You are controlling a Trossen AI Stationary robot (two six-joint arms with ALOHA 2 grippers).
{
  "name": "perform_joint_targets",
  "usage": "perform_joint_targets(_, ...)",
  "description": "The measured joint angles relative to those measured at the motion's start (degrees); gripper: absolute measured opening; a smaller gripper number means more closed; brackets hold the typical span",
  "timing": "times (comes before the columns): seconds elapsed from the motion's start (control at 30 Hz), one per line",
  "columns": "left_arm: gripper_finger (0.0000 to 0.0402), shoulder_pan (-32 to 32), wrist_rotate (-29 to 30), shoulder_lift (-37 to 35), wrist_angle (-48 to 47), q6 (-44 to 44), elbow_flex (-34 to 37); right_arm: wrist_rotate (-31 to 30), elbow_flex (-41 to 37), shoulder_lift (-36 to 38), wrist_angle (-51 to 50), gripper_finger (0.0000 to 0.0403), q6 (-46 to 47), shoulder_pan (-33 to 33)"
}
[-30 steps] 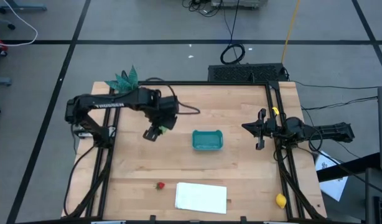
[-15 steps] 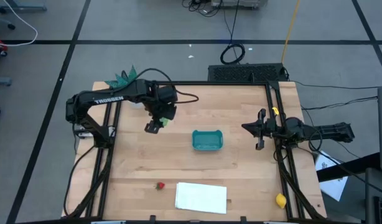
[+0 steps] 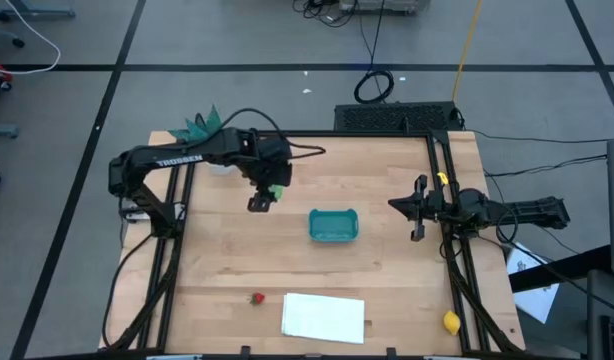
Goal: Pick and placing Produce into tupperware
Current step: Put the cabbage into the bin
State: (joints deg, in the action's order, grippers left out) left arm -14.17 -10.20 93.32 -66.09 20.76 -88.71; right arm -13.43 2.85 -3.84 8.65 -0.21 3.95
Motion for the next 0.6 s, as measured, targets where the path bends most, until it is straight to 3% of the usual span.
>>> perform_joint_targets(0.23, 0.0237, 0.0, -1.9, 4.5, -0.1, -0.3, -2.3, 0.0, 0.0, 0.0, 0.1, 0.0000, 0.0, 0.0)
perform_joint_targets(0.6, 0.0237, 0.2, -4.5, 14.0, -3.5, 2.2, -20.0, 0.0, 0.0, 0.0, -0.3, 0.0000, 0.0, 0.0)
